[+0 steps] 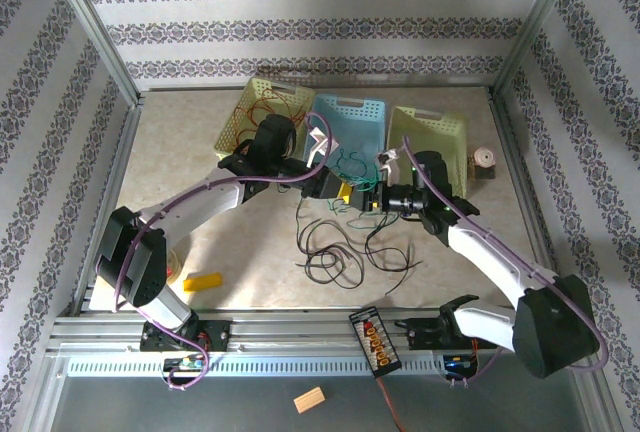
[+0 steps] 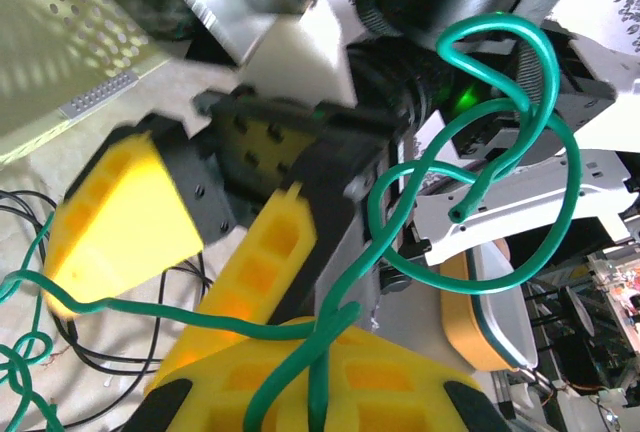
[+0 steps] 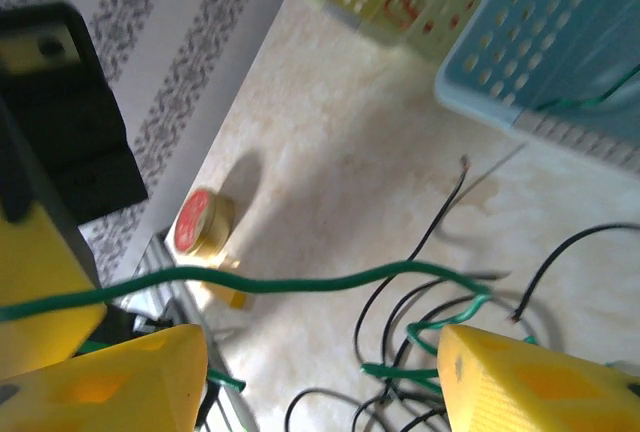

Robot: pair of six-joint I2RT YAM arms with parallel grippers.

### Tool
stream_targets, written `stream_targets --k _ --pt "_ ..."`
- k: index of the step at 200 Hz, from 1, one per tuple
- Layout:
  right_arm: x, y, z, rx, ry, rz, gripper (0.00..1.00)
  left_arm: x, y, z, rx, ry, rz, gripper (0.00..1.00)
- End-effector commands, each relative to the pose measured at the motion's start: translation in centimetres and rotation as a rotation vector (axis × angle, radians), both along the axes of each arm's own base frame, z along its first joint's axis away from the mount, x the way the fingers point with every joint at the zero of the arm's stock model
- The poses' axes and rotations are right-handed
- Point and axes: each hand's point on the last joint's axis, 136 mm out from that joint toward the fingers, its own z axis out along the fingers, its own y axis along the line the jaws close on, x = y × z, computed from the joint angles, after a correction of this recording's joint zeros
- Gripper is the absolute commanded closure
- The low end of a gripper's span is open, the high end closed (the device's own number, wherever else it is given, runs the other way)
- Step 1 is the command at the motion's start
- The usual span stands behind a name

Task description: Untangle the cables

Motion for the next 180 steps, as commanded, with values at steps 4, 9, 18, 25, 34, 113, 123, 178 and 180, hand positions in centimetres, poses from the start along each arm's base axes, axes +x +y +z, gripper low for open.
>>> stream_targets --k 4,9,18,25,34,113,123,178,180 --pt "2.1 -2.4 0.0 -0.033 -0.050 -0.148 0.37 -0.5 -0.1 1.7 -0.030 -0.044 -0.017 1.00" --pt "2.1 -2.5 0.0 -0.032 -0.049 -0.152 0.37 -0.5 -0.1 1.7 -0.029 -0.044 -0.018 1.00" --pt "2.0 -2.3 0.0 -0.028 -0.049 -0.138 0.37 -0.5 -0.1 1.6 -0.028 -0.044 -0.018 1.00" --pt "1.9 -2.2 0.1 -0.026 -0.049 -0.129 0.36 -0.6 -0.1 1.7 -0.029 -0.044 -0.019 1.00" --pt "1.8 -2.1 0.1 -0.023 -0.045 -0.121 0.36 -0.5 -0.1 1.7 -0.030 -0.046 -0.019 1.00" --pt "0.6 1.0 -0.3 -0.045 -0.058 0.036 0.34 -0.8 -0.3 2.4 -0.048 -0.038 -0.050 1.00" --pt "1.0 0.8 -0.6 -0.062 -0.062 0.017 0.33 -0.9 -0.3 2.5 -0.047 -0.039 -0.052 1.00" --pt "3.4 0.8 -2.7 -0.122 -0.064 -0.027 0.34 -1.0 -0.9 2.9 -0.055 -0.047 -0.072 1.00" --pt "3.5 0.9 -2.6 -0.120 -0.068 -0.027 0.34 -1.0 -1.0 3.0 -0.056 -0.047 -0.073 1.00"
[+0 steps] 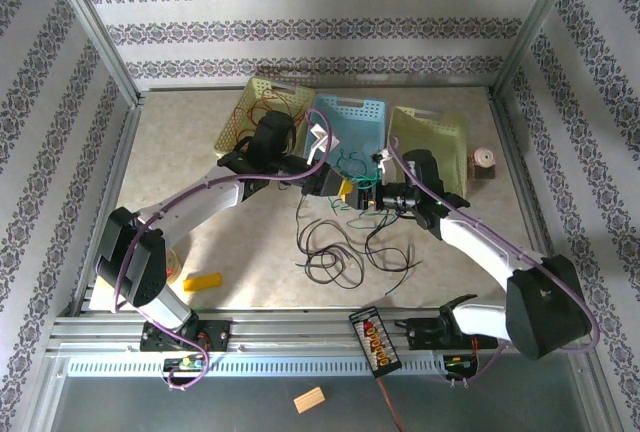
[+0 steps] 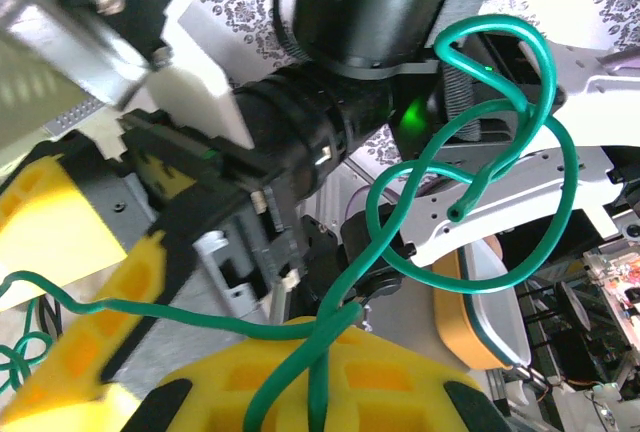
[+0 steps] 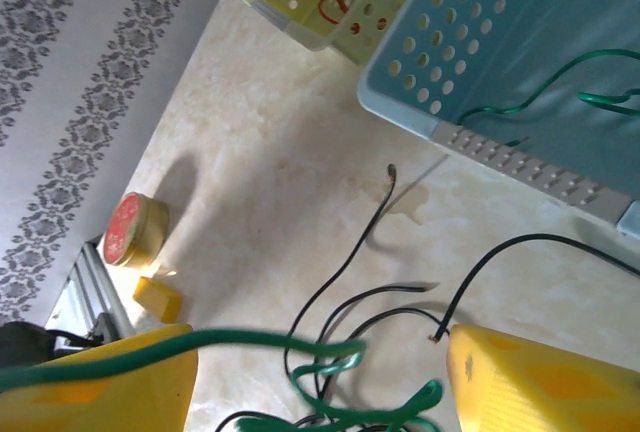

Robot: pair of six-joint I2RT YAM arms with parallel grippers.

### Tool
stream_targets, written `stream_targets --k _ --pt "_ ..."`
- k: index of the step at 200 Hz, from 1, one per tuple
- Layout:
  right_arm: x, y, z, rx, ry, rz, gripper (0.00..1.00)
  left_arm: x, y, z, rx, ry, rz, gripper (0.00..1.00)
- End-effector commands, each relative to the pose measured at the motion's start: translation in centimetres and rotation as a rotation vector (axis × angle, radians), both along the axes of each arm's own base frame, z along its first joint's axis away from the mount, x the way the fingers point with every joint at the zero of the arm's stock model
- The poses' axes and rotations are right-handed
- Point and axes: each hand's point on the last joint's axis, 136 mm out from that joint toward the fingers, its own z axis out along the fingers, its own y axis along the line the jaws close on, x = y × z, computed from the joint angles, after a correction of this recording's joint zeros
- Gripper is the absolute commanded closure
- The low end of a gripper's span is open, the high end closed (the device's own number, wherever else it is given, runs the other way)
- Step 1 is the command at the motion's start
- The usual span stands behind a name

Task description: Untangle the cables

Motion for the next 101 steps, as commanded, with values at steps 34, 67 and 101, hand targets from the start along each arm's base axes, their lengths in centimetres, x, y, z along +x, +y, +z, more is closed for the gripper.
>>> stream_targets --k 34,67,101 --pt "3.4 1.1 1.2 0.022 -0.087 -0.039 0.79 -0.9 -1.0 2.0 -0.044 -0.038 -0.058 1.00" --pt "4.1 -1.3 -0.1 -0.020 -0.050 -0.177 0.98 2.0 -0.1 1.9 -0.007 -0.115 0.116 1.00" --pt "3.9 -6.9 -1.0 -0.033 -0.003 -0.410 1.00 7.7 3.8 3.2 -0.053 -0.146 0.426 1.00"
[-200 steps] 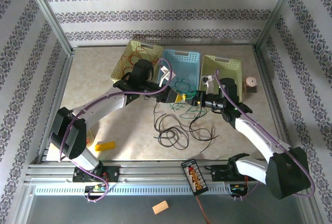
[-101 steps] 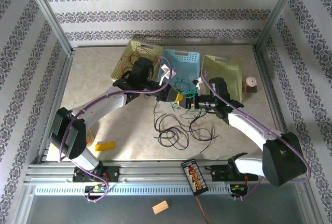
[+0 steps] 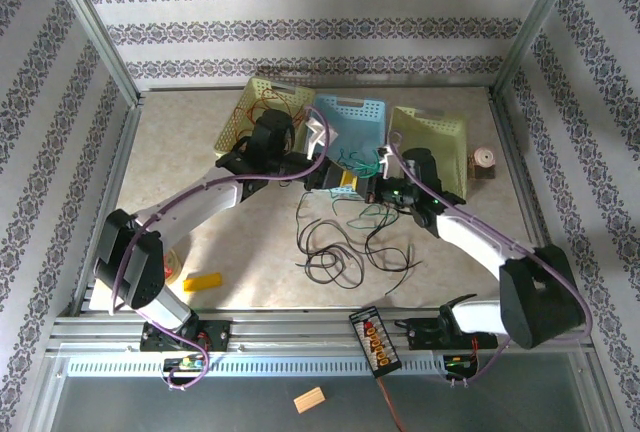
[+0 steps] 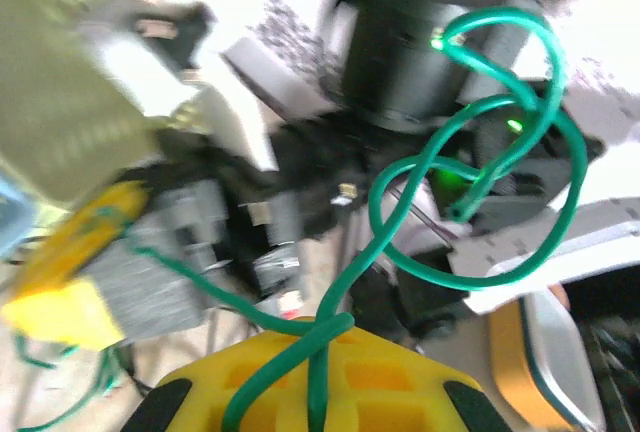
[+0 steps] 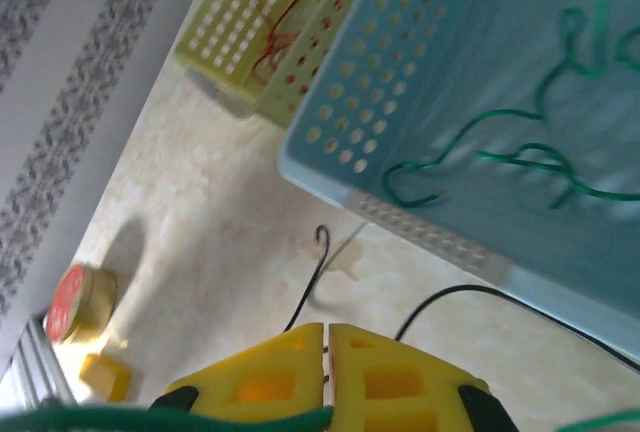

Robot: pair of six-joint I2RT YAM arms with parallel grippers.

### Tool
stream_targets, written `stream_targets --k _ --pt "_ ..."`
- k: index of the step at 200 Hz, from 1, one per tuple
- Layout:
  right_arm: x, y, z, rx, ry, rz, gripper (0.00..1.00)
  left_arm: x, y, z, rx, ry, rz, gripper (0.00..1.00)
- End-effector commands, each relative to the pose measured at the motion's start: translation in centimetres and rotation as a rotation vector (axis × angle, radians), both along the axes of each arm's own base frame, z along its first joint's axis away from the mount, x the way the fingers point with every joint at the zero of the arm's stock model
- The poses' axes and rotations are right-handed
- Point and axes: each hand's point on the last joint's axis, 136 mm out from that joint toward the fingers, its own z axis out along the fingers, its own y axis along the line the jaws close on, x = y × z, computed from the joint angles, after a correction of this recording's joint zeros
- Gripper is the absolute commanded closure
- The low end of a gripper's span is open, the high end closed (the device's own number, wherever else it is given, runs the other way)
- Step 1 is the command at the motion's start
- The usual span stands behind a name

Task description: Untangle the cables

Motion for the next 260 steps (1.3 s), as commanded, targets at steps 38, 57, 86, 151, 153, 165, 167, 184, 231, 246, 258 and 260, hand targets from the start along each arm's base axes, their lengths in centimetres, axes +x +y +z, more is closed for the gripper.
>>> stream_targets --k 38,57,86,151,153,165,167,184,231,246,258,260 --pt "-0.2 -8.7 -0.6 -0.062 0.032 -0.382 1.00 8.6 6.7 4.2 -0.114 -0.103 0.445 1.00" --pt "-0.5 -10.7 -0.6 -0.083 0.032 -0.467 1.00 10.1 8.4 4.3 -0.150 -0.080 0.515 1.00" --pt "-0.4 -12.0 0.6 -0.066 -0.005 -0.533 0.99 10.7 9.0 4.4 -0.140 -0.075 0.502 1.00" --pt "-0.7 -17.5 -0.1 -0.077 0.059 -0.785 1.00 14.0 18.7 2.5 -0.045 -0.043 0.908 1.00" --pt "-0.7 -17.6 -0.1 -0.071 0.059 -0.791 1.00 14.1 19.2 2.4 -0.046 -0.039 0.923 1.00" --pt "-0.8 -18.2 0.1 -0.054 0.054 -0.809 1.00 14.2 21.1 2.4 -0.049 -0.036 0.972 1.00" --pt "-0.8 -18.2 0.1 -0.054 0.053 -0.811 1.00 14.2 21.3 2.5 -0.050 -0.039 0.975 1.00" --pt "-1.1 -18.8 0.3 -0.045 0.054 -0.830 1.00 14.1 21.9 3.1 -0.043 -0.062 0.983 1.00" --pt "-0.6 -17.7 1.2 -0.010 0.034 -0.762 0.99 14.8 16.9 4.6 -0.067 -0.080 0.803 1.00" --pt "-0.5 -17.4 2.1 -0.009 0.009 -0.737 0.99 15.2 14.1 4.2 -0.037 -0.072 0.751 1.00" --pt "-0.5 -17.2 2.6 -0.016 0.000 -0.728 0.99 15.9 12.0 2.9 -0.013 -0.035 0.740 1.00" --pt "-0.5 -17.2 2.7 -0.018 -0.002 -0.727 0.99 16.0 11.6 2.7 -0.012 -0.030 0.739 1.00"
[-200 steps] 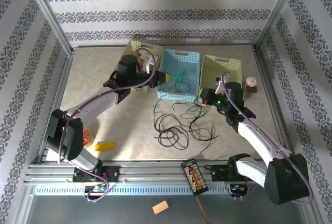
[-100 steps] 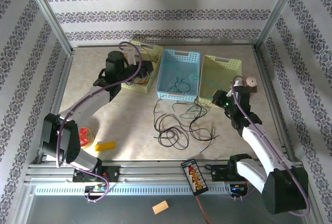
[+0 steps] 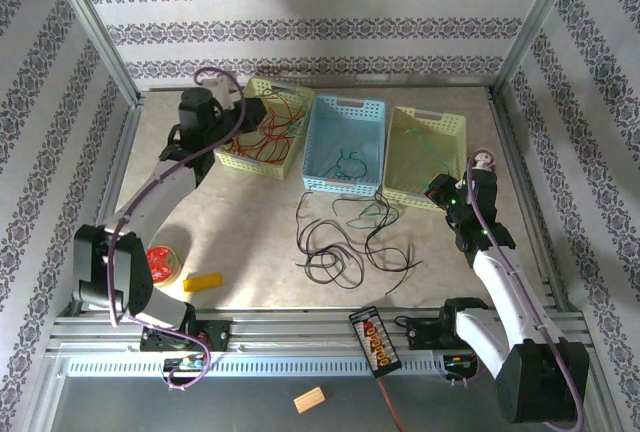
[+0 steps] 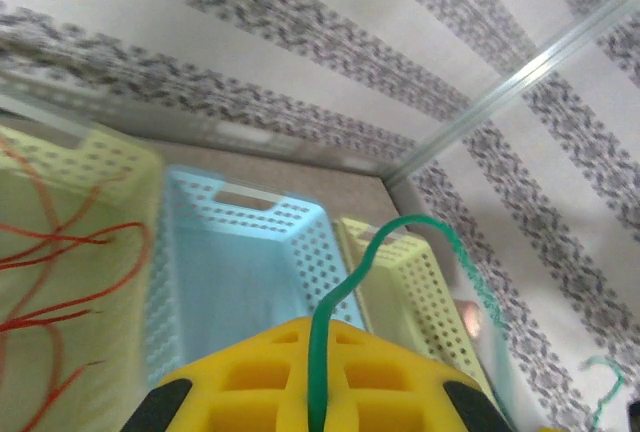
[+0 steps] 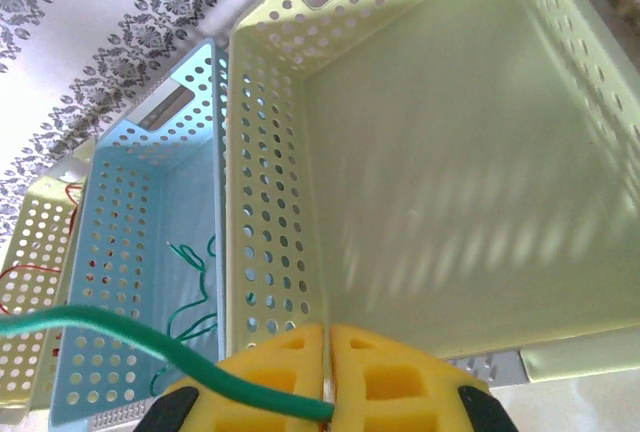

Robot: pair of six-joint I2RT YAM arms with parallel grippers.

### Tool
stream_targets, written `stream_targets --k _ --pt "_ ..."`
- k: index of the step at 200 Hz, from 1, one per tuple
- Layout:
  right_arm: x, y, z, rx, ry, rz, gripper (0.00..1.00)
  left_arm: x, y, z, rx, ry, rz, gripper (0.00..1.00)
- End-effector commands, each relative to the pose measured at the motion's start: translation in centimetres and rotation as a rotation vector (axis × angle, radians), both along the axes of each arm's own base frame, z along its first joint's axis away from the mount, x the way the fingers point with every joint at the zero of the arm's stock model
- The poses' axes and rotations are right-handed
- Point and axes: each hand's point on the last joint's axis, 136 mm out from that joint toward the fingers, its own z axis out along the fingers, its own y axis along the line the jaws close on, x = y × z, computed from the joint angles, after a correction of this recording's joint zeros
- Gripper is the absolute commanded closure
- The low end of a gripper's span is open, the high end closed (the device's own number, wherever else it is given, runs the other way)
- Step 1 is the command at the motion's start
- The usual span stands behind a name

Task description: Untangle the cables

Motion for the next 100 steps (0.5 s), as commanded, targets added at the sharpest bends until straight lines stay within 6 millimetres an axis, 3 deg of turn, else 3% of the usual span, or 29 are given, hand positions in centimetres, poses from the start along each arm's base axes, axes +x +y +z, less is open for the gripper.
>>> stream_targets --k 1,30,45,75,100 --pt "0.2 0.5 1.9 -0.005 -0.042 0.037 0.99 0.3 -4.7 -1.0 0.022 0.035 -0.086 1.00" --pt "-0.2 0.8 2.5 -0.014 -0.052 0.047 0.98 1.9 -9.7 -4.4 0.027 0.122 -0.087 1.00" --pt "-0.5 1.0 2.5 -0.015 -0.052 0.058 0.98 2.7 -11.0 -5.9 0.048 0.155 -0.043 1.00" --pt "-0.9 1.2 2.9 -0.024 -0.058 0.073 0.98 5.0 -11.1 -10.3 0.038 0.294 0.097 0.98" --pt "-1.1 1.3 3.1 -0.036 -0.060 0.083 0.98 6.1 -10.8 -12.2 0.083 0.325 0.159 0.95"
